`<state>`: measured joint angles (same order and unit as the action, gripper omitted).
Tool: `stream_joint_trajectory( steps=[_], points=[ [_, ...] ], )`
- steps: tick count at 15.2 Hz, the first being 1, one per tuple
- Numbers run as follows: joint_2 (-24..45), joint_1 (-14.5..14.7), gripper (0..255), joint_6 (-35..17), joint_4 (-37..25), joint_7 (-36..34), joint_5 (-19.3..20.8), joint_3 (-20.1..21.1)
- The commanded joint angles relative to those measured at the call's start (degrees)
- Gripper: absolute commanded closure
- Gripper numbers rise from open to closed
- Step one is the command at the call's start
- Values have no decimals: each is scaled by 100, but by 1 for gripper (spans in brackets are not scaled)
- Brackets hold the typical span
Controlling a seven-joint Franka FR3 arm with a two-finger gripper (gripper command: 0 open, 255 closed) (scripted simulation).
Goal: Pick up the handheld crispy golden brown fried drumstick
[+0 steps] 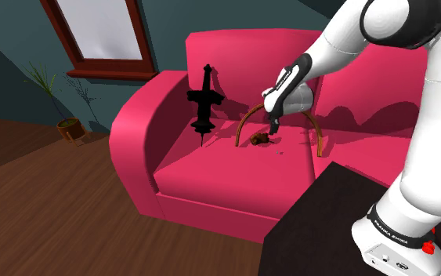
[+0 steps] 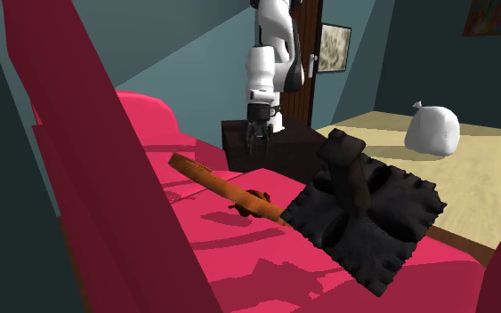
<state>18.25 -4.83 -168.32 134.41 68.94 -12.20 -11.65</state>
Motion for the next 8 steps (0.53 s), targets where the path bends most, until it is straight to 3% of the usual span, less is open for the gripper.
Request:
stream_joint_trajectory(
  steps=[1,8],
  points=[
    [520,-303,0,-204,-374,408,-213,294],
    [2107,-950,0,-485,-1864,1106,-142,851]
  ],
)
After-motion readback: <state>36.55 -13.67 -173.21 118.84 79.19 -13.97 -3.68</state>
